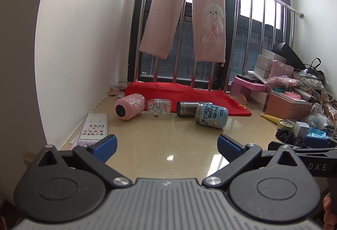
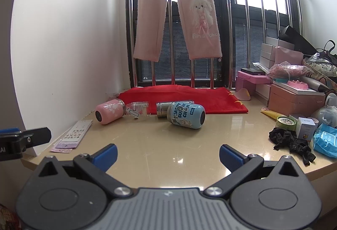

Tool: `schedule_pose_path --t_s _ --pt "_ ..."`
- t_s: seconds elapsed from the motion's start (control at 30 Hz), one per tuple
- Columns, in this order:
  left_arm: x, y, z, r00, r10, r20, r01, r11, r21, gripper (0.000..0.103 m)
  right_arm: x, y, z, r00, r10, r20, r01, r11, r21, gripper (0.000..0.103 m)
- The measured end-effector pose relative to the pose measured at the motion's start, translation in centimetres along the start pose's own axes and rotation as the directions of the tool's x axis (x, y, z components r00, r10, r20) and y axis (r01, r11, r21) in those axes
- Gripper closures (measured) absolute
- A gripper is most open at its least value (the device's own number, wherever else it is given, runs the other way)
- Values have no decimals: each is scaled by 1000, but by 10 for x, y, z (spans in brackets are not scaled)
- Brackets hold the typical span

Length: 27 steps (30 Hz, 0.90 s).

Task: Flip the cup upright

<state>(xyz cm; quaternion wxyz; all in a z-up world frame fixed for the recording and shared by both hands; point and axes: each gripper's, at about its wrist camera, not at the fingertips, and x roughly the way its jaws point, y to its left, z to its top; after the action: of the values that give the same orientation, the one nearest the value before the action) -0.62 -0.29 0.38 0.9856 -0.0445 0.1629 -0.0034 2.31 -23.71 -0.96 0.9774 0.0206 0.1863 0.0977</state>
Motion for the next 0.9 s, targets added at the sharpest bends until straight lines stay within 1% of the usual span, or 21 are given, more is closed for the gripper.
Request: schedule_pose_path --t_s 0.7,0.9 --pt "-1 -1 0 1000 -2 1 2 1000 0 0 1 1 1 1000 3 0 -3 1000 -4 0" --pt "5 0 2 1000 -7 -8 7 1000 4 0 7 3 3 1000 7 -2 -7 1000 -19 0"
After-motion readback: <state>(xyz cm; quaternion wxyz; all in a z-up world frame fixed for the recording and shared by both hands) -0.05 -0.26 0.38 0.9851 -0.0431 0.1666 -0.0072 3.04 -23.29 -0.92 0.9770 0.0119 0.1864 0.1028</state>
